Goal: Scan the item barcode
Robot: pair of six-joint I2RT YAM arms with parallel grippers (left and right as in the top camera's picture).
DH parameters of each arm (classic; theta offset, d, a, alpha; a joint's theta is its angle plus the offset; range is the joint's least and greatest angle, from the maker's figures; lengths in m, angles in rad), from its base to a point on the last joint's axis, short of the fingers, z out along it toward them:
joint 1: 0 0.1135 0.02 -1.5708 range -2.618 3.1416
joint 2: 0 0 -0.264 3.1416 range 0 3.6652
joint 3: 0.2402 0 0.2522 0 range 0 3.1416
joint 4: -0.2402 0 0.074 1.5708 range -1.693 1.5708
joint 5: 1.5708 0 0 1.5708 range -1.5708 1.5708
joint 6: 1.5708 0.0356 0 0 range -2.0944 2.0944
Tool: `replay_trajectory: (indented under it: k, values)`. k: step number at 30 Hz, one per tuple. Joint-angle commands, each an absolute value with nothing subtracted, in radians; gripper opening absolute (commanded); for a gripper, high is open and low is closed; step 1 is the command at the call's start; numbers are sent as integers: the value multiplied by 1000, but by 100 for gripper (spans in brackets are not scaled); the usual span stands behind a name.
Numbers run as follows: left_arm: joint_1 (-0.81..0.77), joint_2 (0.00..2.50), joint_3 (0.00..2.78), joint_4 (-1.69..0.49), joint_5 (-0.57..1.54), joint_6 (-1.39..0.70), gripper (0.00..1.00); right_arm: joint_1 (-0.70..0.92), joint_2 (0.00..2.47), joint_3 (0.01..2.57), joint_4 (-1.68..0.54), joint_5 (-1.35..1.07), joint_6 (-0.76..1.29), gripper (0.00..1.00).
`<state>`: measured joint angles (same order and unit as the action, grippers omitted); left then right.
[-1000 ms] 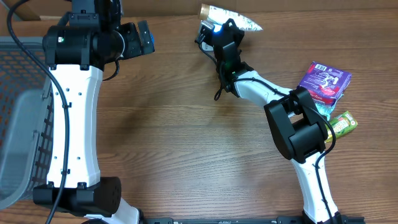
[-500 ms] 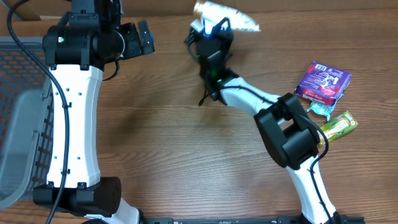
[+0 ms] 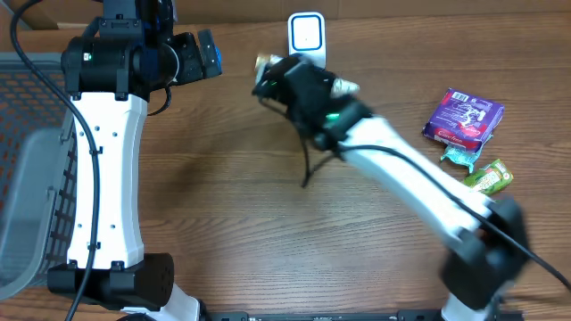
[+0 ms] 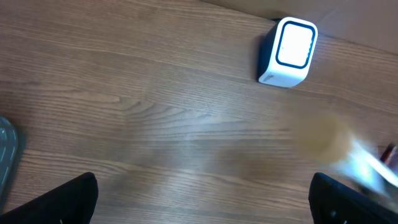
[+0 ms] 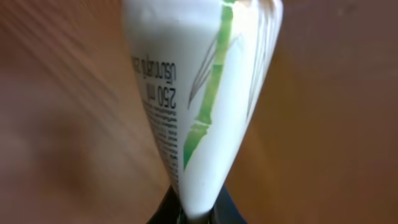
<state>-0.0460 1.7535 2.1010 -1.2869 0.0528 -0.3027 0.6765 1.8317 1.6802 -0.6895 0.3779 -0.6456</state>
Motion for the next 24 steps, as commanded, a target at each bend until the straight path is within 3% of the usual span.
replay_trajectory:
  k: [1,5,11,19,24]
  values:
    - [-54,1754,2109,-1286,60,-284,100,576,1669,1710,-780,0,-135,4]
    - [-54,1754,2109,-1286,60,-284,100,414,1625,1710,-986,-109,264,4]
    - [-54,1754,2109,-1286,60,-284,100,183,1632,1616,-1189,41,639,4]
    - [-54,1754,2109,-1286,60,-284,100,-43,1632,1358,-1148,211,1097,4]
    - [-54,1754,2109,-1286,60,-284,100,-101,1632,1269,-1105,262,1247,4]
